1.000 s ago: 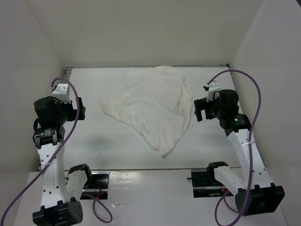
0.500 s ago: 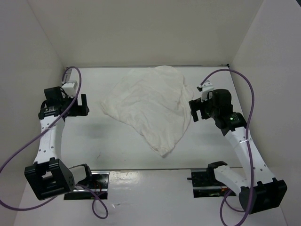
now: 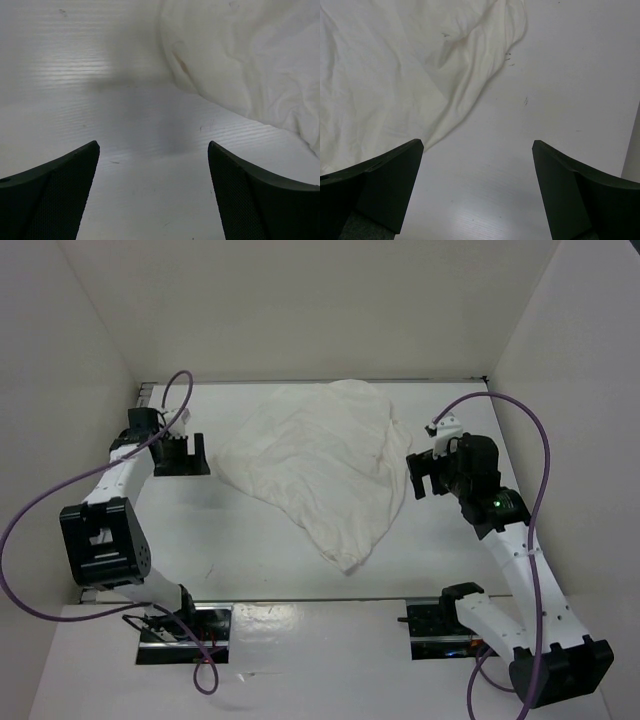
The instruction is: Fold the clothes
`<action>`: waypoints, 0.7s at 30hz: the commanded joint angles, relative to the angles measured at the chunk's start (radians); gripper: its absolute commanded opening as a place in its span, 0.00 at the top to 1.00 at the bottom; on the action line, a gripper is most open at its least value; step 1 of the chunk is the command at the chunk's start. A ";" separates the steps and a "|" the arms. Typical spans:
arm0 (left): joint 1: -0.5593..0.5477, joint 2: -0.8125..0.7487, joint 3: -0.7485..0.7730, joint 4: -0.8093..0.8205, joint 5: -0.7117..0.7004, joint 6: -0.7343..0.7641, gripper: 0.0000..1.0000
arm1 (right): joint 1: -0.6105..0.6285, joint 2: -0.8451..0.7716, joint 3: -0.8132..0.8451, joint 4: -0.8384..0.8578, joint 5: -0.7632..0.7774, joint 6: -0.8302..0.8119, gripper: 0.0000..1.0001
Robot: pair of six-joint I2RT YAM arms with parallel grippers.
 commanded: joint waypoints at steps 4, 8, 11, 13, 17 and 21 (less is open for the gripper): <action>-0.094 0.143 0.075 0.027 0.004 -0.052 0.10 | 0.009 -0.023 -0.019 0.067 0.023 0.008 0.01; -0.141 0.223 0.113 0.036 -0.018 -0.072 0.12 | 0.009 -0.032 -0.019 0.067 0.023 0.008 0.01; -0.167 0.283 0.148 0.036 -0.041 -0.084 0.12 | 0.009 -0.041 -0.028 0.067 0.023 0.008 0.01; -0.176 0.329 0.180 0.036 -0.062 -0.084 0.14 | 0.009 -0.041 -0.028 0.067 0.023 0.008 0.01; -0.206 0.392 0.219 0.045 -0.111 -0.084 0.18 | 0.009 -0.041 -0.028 0.067 0.023 -0.001 0.01; -0.225 0.435 0.259 0.033 -0.102 -0.084 0.49 | 0.009 -0.041 -0.028 0.067 0.023 -0.001 0.01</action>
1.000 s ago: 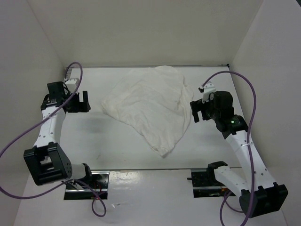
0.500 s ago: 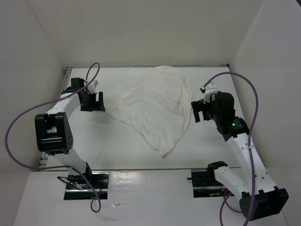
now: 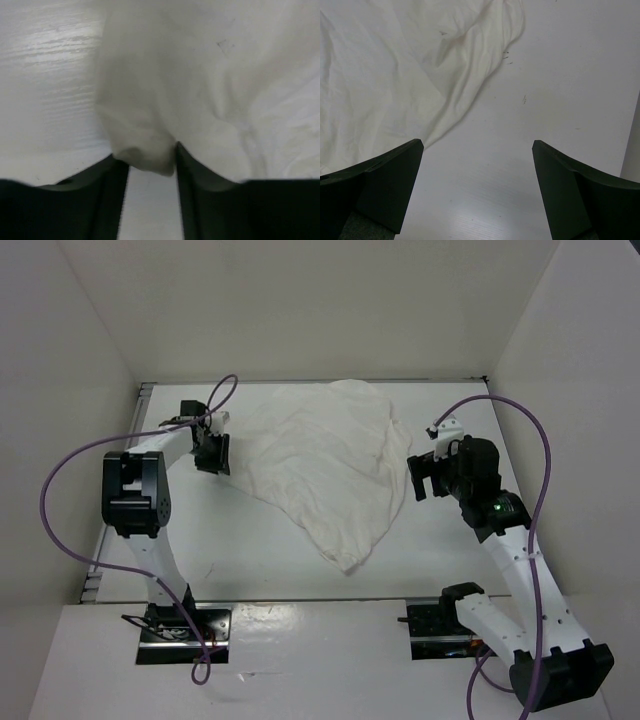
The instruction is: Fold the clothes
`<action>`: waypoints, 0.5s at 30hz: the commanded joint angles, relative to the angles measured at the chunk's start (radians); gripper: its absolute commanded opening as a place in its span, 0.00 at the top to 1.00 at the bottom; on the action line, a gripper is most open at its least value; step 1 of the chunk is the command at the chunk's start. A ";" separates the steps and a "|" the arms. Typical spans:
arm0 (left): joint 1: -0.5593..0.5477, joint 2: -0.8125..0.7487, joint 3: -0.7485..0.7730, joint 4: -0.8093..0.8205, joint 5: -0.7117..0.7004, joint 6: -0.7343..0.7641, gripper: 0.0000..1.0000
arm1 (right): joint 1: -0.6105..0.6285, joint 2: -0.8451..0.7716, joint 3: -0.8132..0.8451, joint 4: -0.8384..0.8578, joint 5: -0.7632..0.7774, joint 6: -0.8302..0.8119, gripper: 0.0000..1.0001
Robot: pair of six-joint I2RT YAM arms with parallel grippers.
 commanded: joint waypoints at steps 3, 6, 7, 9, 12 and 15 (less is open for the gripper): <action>-0.028 0.033 0.071 -0.031 -0.011 0.010 0.89 | 0.009 -0.015 -0.002 0.053 0.002 -0.003 0.01; -0.028 -0.017 0.098 -0.051 -0.002 0.020 1.00 | 0.009 -0.004 -0.002 0.041 -0.044 -0.028 0.01; -0.028 -0.040 0.098 -0.051 -0.001 0.033 1.00 | 0.018 0.008 -0.002 0.041 -0.058 -0.043 0.01; -0.028 -0.124 0.098 -0.051 0.009 0.047 1.00 | 0.030 0.031 0.007 0.015 -0.080 -0.063 0.01; -0.028 -0.219 0.138 -0.090 0.000 0.056 1.00 | 0.100 0.086 0.031 -0.029 -0.089 -0.112 0.01; -0.028 -0.276 0.189 -0.144 -0.020 0.056 1.00 | 0.223 0.155 0.070 -0.086 -0.089 -0.178 0.01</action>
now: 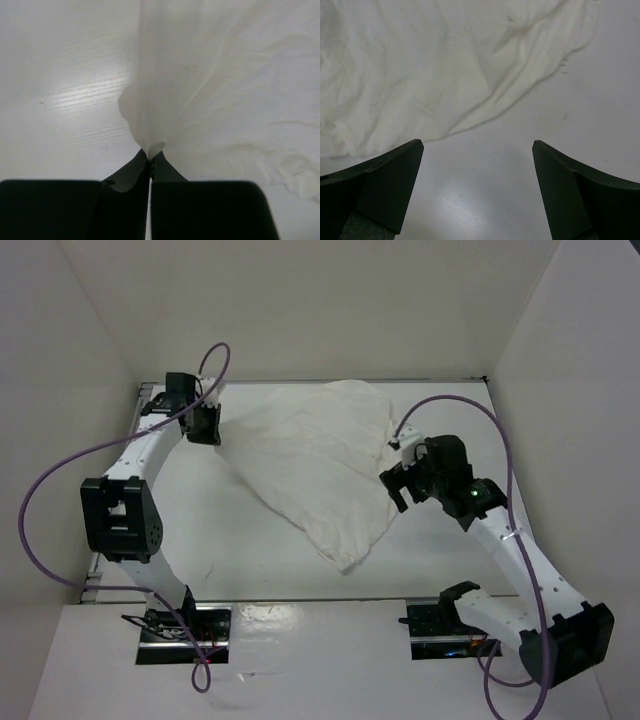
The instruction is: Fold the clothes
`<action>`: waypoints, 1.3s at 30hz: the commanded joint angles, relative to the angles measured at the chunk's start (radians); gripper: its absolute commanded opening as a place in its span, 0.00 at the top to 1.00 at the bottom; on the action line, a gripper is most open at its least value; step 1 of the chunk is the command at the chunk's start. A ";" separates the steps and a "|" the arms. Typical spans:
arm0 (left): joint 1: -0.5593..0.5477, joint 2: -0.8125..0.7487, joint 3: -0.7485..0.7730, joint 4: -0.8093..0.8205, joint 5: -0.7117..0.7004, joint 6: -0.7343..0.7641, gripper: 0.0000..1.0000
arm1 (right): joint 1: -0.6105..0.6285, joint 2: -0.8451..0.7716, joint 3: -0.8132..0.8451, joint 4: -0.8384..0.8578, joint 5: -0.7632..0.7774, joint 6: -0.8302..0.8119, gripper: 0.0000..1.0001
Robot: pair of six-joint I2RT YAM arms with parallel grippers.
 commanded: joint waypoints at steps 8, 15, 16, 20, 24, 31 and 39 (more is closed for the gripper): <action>0.003 -0.240 0.095 -0.062 -0.069 0.028 0.99 | 0.453 0.226 0.020 -0.059 0.119 -0.141 0.01; 0.003 -0.274 0.009 -0.072 -0.069 0.009 0.99 | 0.649 0.328 -0.038 0.046 0.183 -0.159 0.01; 0.003 -0.274 -0.005 -0.061 -0.069 0.009 0.99 | 0.672 0.340 -0.047 0.070 0.200 -0.159 0.01; 0.003 -0.283 -0.060 -0.050 -0.080 0.009 0.99 | 0.691 0.366 -0.061 0.177 0.219 -0.182 0.01; 0.003 -0.293 -0.095 -0.050 -0.089 0.009 0.99 | 0.711 0.429 -0.071 0.250 0.200 -0.214 0.01; 0.003 -0.293 -0.126 -0.041 -0.078 0.000 0.99 | 0.754 0.608 0.005 0.247 0.157 -0.259 0.01; 0.003 -0.293 -0.158 -0.023 -0.078 0.000 0.99 | 0.823 0.677 0.014 0.308 0.180 -0.268 0.01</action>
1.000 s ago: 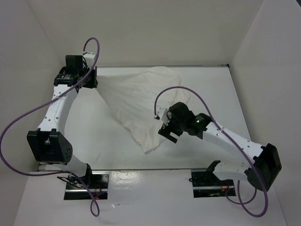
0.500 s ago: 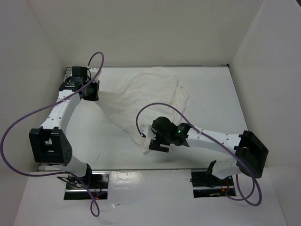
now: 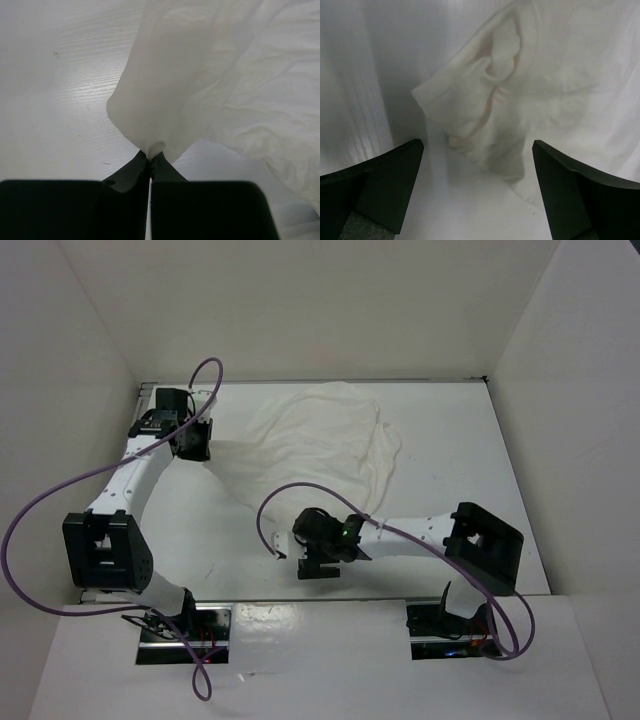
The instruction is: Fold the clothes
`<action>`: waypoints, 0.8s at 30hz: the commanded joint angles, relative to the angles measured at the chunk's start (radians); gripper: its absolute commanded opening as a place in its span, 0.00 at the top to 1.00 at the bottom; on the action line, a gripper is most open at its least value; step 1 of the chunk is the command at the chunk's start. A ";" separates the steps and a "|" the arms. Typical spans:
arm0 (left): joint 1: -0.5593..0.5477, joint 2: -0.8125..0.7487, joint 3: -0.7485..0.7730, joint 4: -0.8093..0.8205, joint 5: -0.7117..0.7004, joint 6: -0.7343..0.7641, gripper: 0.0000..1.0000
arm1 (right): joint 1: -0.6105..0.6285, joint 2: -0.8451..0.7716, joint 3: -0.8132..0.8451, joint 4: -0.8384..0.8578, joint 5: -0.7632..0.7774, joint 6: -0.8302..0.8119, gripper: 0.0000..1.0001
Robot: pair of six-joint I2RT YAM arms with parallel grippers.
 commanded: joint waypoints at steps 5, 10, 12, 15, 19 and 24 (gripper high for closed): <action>0.003 -0.037 -0.017 0.028 0.020 0.000 0.99 | 0.010 0.064 0.035 0.117 0.041 -0.039 0.01; 0.003 -0.047 -0.017 0.028 0.020 0.009 0.99 | 0.010 0.139 0.058 0.137 0.041 -0.039 0.11; 0.003 -0.047 -0.017 0.019 0.011 0.018 0.99 | 0.010 0.173 0.069 0.137 0.041 -0.039 0.36; 0.012 -0.065 -0.017 0.019 0.011 0.018 0.99 | -0.019 0.184 0.093 0.120 0.029 -0.030 0.77; 0.048 -0.125 -0.017 0.010 -0.021 0.047 1.00 | -0.103 0.079 0.127 0.051 0.017 -0.021 1.00; 0.116 -0.223 0.003 0.001 -0.025 0.069 1.00 | -0.270 -0.200 0.173 0.014 0.083 0.002 1.00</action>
